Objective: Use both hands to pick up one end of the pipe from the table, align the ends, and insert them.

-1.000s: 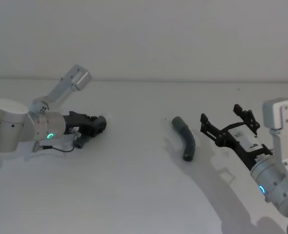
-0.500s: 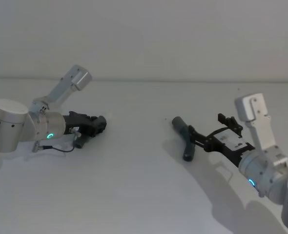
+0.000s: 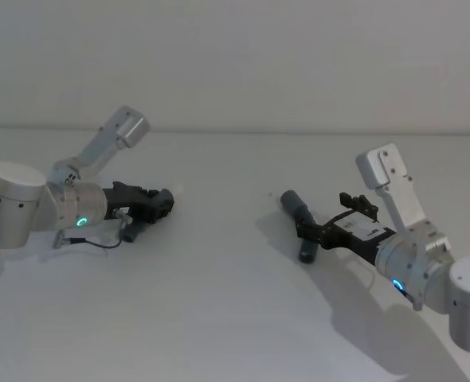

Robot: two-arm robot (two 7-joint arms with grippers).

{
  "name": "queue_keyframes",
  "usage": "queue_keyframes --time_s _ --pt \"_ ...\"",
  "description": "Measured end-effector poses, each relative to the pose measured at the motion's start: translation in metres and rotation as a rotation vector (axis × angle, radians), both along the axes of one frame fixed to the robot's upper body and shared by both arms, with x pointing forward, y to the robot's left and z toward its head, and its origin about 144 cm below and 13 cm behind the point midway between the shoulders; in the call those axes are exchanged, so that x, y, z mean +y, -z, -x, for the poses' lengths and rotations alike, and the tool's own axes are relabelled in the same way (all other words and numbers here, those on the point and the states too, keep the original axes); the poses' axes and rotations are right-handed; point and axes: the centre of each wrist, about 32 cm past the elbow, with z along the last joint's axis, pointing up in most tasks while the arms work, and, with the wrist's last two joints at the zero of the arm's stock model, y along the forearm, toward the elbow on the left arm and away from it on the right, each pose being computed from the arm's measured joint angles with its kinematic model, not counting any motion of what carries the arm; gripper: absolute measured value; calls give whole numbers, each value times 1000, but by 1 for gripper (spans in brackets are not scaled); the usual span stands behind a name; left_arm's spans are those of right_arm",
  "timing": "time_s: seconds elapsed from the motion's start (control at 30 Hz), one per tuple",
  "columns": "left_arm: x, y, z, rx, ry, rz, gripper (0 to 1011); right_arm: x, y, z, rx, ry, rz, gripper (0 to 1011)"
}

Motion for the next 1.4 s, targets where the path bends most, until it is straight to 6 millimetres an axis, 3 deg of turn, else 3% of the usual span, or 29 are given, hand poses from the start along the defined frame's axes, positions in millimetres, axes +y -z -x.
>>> queue_keyframes --time_s 1.4 --pt "0 0 0 0 0 0 343 15 -2 -36 213 56 -110 1001"
